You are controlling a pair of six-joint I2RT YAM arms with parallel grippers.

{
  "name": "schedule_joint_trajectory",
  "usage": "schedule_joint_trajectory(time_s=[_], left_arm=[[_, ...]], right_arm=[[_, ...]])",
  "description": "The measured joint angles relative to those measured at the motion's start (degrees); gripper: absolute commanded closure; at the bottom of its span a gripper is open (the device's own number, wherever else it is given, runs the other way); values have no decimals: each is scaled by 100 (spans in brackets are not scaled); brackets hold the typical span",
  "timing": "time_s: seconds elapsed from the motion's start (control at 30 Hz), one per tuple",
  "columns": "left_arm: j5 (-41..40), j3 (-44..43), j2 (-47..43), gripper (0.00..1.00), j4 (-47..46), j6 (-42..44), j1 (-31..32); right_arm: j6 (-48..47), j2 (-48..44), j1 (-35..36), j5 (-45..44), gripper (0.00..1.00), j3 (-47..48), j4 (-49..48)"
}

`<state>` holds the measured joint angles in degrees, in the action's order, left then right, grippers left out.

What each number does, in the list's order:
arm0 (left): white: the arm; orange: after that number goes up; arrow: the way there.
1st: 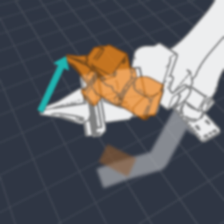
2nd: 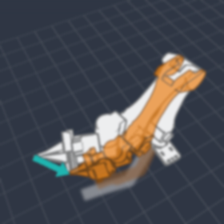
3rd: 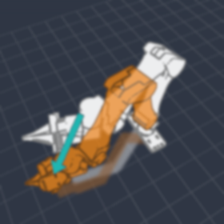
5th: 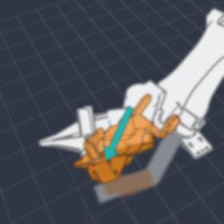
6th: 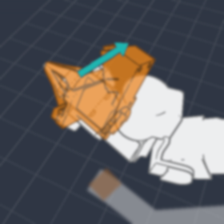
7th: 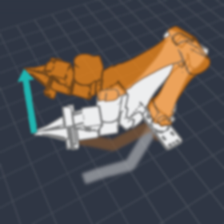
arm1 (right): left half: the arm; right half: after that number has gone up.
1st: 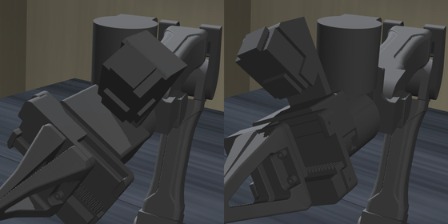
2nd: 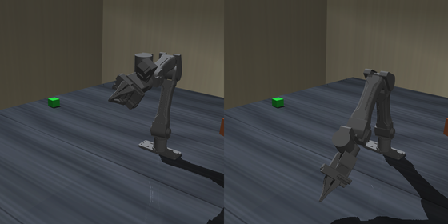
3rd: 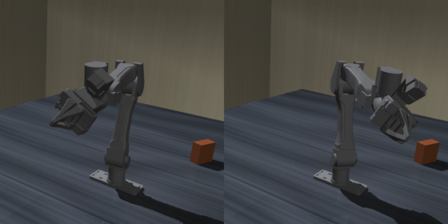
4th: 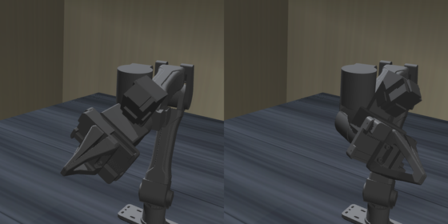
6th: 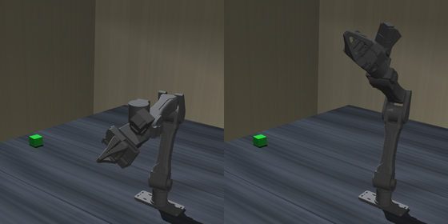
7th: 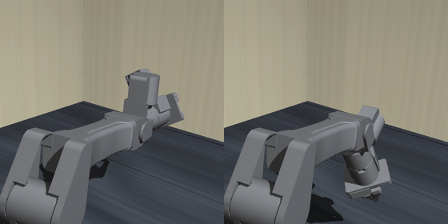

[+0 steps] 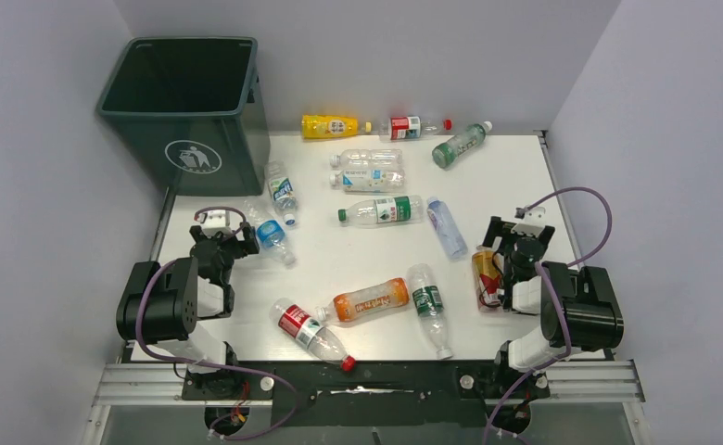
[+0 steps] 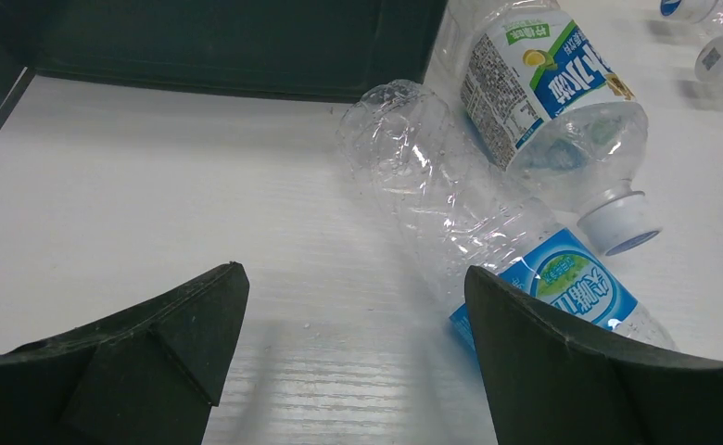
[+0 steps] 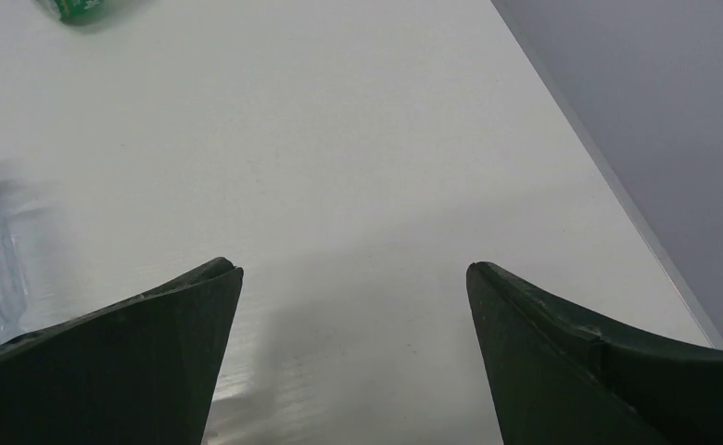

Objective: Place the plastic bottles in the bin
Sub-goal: Pick up the plastic bottle at the center of the board.

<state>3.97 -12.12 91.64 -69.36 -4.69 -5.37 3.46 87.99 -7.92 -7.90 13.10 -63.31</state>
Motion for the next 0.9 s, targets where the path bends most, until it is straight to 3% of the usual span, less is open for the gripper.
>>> schedule_joint_trajectory(time_s=[0.67,0.9], left_arm=[[0,4,-15,12,-7,2,0],[-20,-275,-826,12,1067,76,90]], right_arm=[[-24,0,2,81,2,0,-4],[-105,-94,7,295,2,-44,35]])
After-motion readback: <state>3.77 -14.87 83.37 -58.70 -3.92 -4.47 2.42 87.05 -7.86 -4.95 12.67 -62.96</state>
